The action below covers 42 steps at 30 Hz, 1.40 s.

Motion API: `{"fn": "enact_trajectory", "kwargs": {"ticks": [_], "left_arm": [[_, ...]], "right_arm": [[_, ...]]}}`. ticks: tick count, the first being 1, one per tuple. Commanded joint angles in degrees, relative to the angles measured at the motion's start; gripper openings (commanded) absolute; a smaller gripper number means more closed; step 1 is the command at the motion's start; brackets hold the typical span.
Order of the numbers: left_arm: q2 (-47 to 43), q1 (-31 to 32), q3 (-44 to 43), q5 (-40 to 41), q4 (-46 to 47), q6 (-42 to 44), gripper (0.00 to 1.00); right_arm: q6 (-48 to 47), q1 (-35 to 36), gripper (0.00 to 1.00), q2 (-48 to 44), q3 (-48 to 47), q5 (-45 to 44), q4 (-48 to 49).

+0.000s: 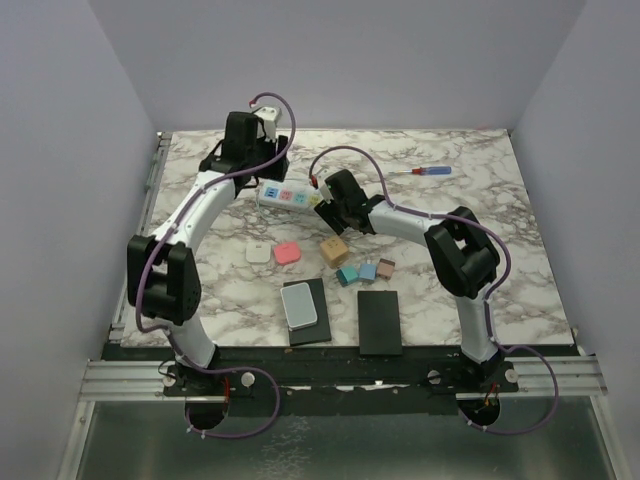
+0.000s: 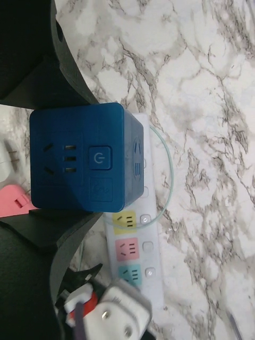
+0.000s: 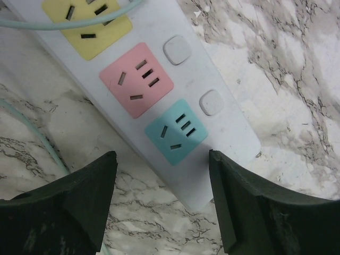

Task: Pull the plug off the socket
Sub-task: Remove the plug from the socket, then place the plug at the center of the board.

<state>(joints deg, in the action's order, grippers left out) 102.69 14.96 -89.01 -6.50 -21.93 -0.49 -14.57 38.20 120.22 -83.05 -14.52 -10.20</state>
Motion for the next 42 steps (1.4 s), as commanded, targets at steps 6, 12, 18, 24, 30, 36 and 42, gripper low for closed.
{"fn": "enact_trajectory", "kwargs": {"ticks": [6, 12, 18, 24, 30, 36, 42], "left_arm": [[-23.44, -3.06, 24.04, 2.23, 17.46, -11.08, 0.00], [-33.81, -3.45, 39.89, 12.71, 27.17, -18.80, 0.00], [-39.35, -3.44, 52.61, 21.58, 36.00, -24.69, 0.00], [-38.08, -3.43, 59.74, 27.68, 42.19, -26.47, 0.00], [-34.83, -3.44, 62.38, 29.97, 46.34, -27.67, 0.00], [-30.50, -3.45, 62.41, 30.36, 46.37, -29.78, 0.00], [-30.19, -3.70, 63.20, 30.02, 45.96, -31.83, 0.04]], "right_arm": [[5.34, -1.85, 0.81, -1.01, 5.08, 2.02, -10.66], [6.57, -1.86, 0.84, -7.60, 7.74, 1.65, -7.45], [8.36, -1.85, 0.87, -15.41, 11.68, -0.33, -3.84], [11.38, -1.82, 0.88, -24.42, 17.30, 0.59, 1.07], [11.68, -1.81, 0.90, -30.70, 23.28, -1.52, 5.53], [12.48, -1.81, 0.90, -32.21, 24.53, -1.66, 6.15], [12.36, -1.82, 0.90, -33.50, 25.43, -2.37, 6.07]]}}
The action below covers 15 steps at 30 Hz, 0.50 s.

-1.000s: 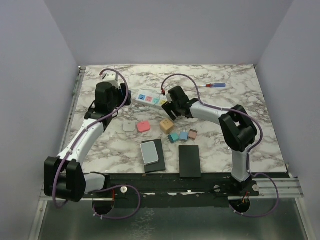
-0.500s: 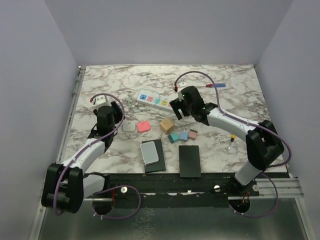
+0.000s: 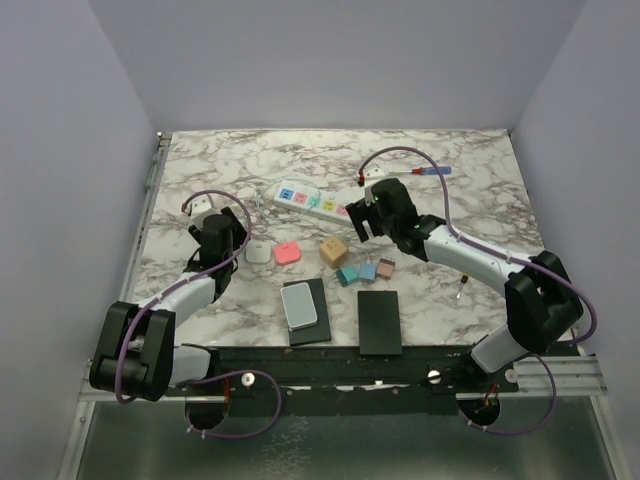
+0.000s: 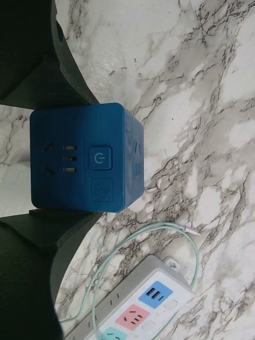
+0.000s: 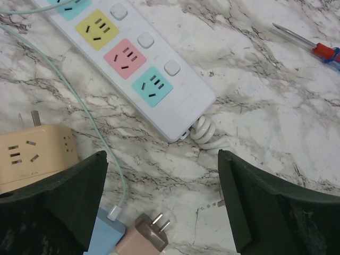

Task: Pull the plug off the socket
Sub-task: Place the plug at the center of the board.

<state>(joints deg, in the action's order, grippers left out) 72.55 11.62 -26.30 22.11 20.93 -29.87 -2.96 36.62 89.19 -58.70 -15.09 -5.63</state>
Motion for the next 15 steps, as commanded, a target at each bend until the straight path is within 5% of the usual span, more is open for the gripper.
{"fn": "enact_trajectory", "kwargs": {"ticks": [1, 15], "left_arm": [[-0.04, -0.32, 0.76, 1.13, 3.11, -2.74, 0.04], [2.51, -0.63, 0.31, -2.15, 0.75, -3.18, 0.18]], "right_arm": [[0.76, -0.25, 0.90, -2.64, 1.30, -1.84, 1.56], [1.42, -0.23, 0.90, -3.04, 3.01, -3.61, 2.93]]}}
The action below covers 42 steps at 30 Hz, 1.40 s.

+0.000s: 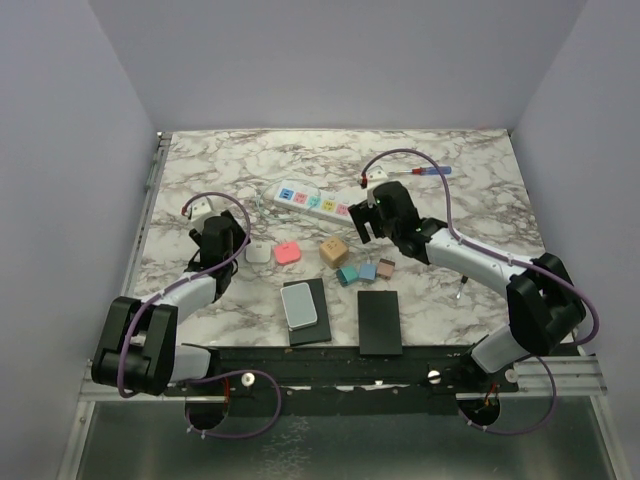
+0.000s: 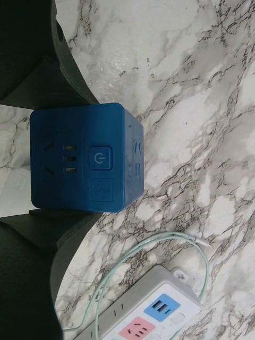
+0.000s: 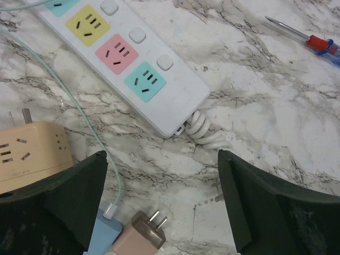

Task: Pull the plug off the socket
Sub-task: Place the plug at the center of the board, then reset both arms

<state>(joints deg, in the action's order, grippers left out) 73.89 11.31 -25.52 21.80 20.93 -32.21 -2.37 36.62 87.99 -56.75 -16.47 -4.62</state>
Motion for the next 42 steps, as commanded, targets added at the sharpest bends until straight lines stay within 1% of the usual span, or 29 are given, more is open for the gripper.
{"fn": "enact_trajectory", "kwargs": {"ticks": [1, 3, 8, 9, 12, 13, 21, 25, 34, 38, 42], "left_arm": [[1.51, -0.32, -0.56, -2.09, 0.54, -0.84, 0.21], [1.71, -0.31, -0.28, -2.49, 0.59, -1.19, 0.25], [0.76, -0.30, 0.55, -2.99, 1.10, -1.67, 0.41], [0.60, -0.32, 0.56, -2.95, 1.05, -1.61, 0.45], [0.10, -0.32, 0.77, -2.66, 1.04, -1.55, 0.62], [-0.15, -0.32, 0.88, -2.57, 1.04, -1.66, 0.66], [-1.67, -0.32, 1.17, -2.46, 1.04, -1.85, 0.84], [-2.70, -0.32, 1.41, -2.50, 1.04, -1.76, 0.89], [-6.16, -0.32, 0.05, -2.88, -1.40, -1.97, 0.91], [-7.92, -0.32, -3.23, -4.65, -5.35, -1.13, 0.91], [-8.19, -0.32, -9.10, -5.87, -13.45, 2.01, 0.92]], "right_arm": [[0.90, -0.23, 0.90, -1.97, 1.25, -2.47, 2.02], [1.66, -0.23, 0.91, -2.03, 1.31, -3.83, 1.89], [3.43, -1.11, 0.91, -2.02, 1.07, -5.22, 0.86], [4.05, -1.43, 0.91, -2.19, 1.19, -5.06, 0.85], [4.92, -1.88, 0.91, -2.76, 1.38, -4.89, 0.57], [5.06, -1.98, 0.91, -2.86, 1.24, -4.89, 0.29], [5.66, -2.26, 0.91, -3.60, 1.59, -4.98, 0.05], [6.22, -2.41, 0.91, -4.10, 1.96, -5.13, 0.15], [8.93, -4.17, 0.92, -5.45, 1.40, -4.73, -1.47], [12.25, -6.90, 0.92, -6.26, 0.25, -2.90, -4.35], [15.95, -12.29, 0.92, -9.11, 1.05, 1.69, -5.72]]}}
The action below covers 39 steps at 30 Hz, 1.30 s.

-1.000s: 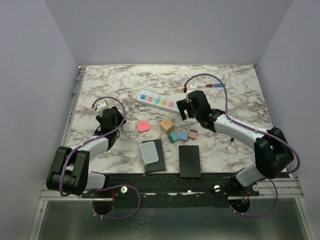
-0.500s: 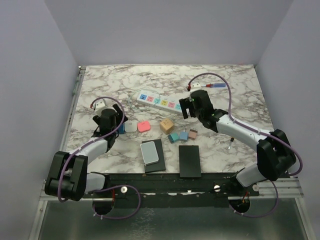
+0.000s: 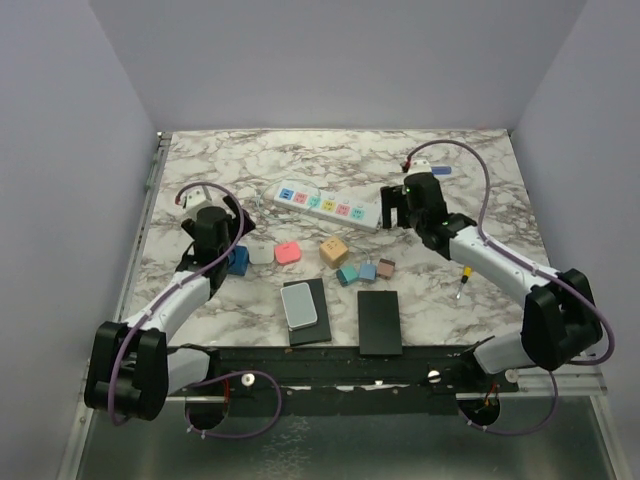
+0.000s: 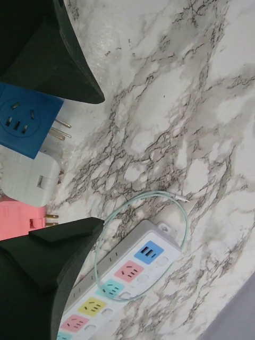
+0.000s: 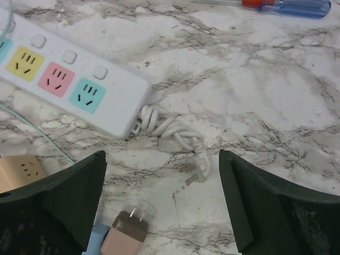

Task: Pull the plug off the socket
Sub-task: Reset both arms

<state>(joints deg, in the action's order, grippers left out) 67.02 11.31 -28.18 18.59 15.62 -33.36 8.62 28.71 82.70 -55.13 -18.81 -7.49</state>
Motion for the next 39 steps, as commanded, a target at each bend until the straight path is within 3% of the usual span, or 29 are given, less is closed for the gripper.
{"fn": "enact_trajectory", "kwargs": {"ticks": [1, 7, 13, 19, 22, 28, 39], "left_arm": [[-1.60, -0.28, -7.78, -3.00, -9.87, 4.34, 0.92], [-5.09, -0.28, -15.22, -2.22, -20.32, 9.78, 0.99], [-4.03, -0.32, -29.85, 3.80, -32.51, 13.36, 0.99], [-5.61, -0.03, -37.17, 2.40, -33.90, 17.54, 0.99], [-7.69, 0.26, -35.63, 4.20, -32.07, 18.81, 0.99], [-13.75, 0.29, -21.76, 6.74, -23.90, 19.42, 0.99], [-20.80, 0.29, -16.41, 3.46, -20.43, 21.22, 0.99]], "right_arm": [[5.89, -6.41, 0.92, -4.69, -0.20, 5.44, -3.21], [8.59, -15.09, 0.92, -10.77, -0.36, 7.42, -8.05], [7.84, -17.19, 0.94, -17.31, -4.38, 6.96, -12.96], [5.63, -17.24, 0.94, -26.62, -2.46, 5.97, -7.92], [3.41, -17.22, 0.94, -31.04, 1.30, 7.30, -2.98], [0.54, -17.22, 0.94, -40.24, 12.54, 9.91, 9.44], [0.15, -17.26, 0.94, -42.13, 16.65, 5.36, 9.78]]}}
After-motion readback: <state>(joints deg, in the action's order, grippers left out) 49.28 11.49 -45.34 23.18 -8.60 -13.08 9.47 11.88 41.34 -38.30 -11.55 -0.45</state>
